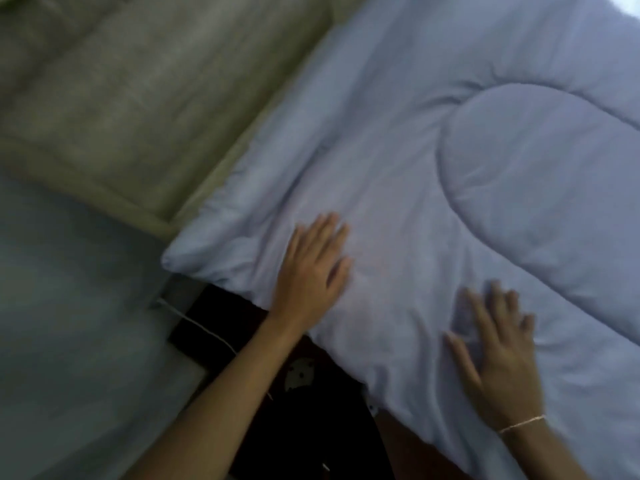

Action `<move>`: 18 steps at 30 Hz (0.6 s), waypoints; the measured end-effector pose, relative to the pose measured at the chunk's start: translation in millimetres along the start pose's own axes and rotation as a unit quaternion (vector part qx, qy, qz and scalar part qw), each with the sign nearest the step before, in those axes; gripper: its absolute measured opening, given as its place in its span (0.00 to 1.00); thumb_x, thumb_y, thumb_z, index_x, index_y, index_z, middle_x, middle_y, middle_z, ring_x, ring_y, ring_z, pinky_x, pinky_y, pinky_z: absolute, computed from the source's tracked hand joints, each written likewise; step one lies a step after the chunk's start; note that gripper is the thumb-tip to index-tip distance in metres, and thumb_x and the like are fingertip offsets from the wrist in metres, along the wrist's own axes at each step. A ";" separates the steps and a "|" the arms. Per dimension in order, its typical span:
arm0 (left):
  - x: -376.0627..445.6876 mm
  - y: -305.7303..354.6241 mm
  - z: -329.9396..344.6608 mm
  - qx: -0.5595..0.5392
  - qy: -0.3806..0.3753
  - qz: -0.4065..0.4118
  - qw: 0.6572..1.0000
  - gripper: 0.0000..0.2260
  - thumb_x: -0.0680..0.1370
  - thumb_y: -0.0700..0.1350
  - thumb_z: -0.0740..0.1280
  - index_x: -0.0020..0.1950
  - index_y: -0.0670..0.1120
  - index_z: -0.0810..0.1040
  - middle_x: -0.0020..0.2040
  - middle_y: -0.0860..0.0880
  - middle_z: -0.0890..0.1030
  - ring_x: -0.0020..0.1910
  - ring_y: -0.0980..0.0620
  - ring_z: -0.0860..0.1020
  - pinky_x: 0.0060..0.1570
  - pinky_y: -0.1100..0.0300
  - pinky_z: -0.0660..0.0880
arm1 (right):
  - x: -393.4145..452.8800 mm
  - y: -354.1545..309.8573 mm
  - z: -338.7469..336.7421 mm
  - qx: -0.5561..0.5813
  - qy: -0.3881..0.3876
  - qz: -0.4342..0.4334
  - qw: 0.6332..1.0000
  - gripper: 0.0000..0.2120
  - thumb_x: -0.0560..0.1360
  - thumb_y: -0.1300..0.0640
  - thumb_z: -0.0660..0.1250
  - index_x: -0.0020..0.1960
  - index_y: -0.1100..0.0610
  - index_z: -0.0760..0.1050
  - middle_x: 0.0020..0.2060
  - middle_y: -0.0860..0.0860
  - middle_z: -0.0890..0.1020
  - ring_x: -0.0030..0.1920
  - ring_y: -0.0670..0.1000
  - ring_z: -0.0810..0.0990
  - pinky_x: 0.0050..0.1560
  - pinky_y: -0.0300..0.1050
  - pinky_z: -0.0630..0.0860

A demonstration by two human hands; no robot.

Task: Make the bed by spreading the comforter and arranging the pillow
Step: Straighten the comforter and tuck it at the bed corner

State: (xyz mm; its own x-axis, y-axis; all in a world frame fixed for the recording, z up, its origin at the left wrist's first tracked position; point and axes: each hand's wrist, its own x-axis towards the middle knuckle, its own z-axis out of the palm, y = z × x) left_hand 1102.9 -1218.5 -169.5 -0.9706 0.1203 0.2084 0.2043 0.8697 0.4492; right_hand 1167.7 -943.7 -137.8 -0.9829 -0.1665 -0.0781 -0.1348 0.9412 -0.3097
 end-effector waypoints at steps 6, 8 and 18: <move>-70.9 -30.6 -32.0 -0.089 0.230 -0.188 0.951 0.08 0.79 0.44 0.61 0.53 0.45 0.79 0.51 0.47 0.78 0.53 0.49 0.75 0.55 0.46 0.72 | 127.7 -74.4 15.3 -0.029 -0.034 -0.028 0.999 0.35 0.74 0.32 0.45 0.77 0.49 0.53 0.76 0.56 0.56 0.75 0.63 0.53 0.71 0.64 0.50; -78.2 -40.2 -42.4 -0.146 0.314 -0.337 0.875 0.08 0.77 0.52 0.64 0.53 0.50 0.73 0.50 0.47 0.75 0.51 0.47 0.74 0.55 0.47 0.73 | 158.9 -97.7 26.9 -0.057 -0.044 -0.048 0.996 0.35 0.74 0.32 0.43 0.77 0.45 0.47 0.78 0.53 0.51 0.76 0.62 0.48 0.73 0.63 0.46; -29.0 -34.6 -66.6 -0.301 0.386 -0.474 0.732 0.14 0.83 0.43 0.55 0.68 0.43 0.67 0.57 0.61 0.70 0.49 0.81 0.68 0.48 0.86 0.59 | 193.6 -139.1 48.3 -0.126 -0.049 -0.130 0.982 0.31 0.77 0.36 0.40 0.77 0.45 0.46 0.78 0.50 0.50 0.77 0.59 0.47 0.74 0.63 0.46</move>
State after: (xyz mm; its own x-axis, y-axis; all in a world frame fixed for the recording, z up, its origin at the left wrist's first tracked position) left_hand 1132.5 -1284.0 -133.2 -0.3993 -0.9087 -0.1215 -0.2702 -0.0099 0.9627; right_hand 1002.2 -1121.0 -155.6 -0.8962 -0.4264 -0.1227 -0.4183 0.9041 -0.0871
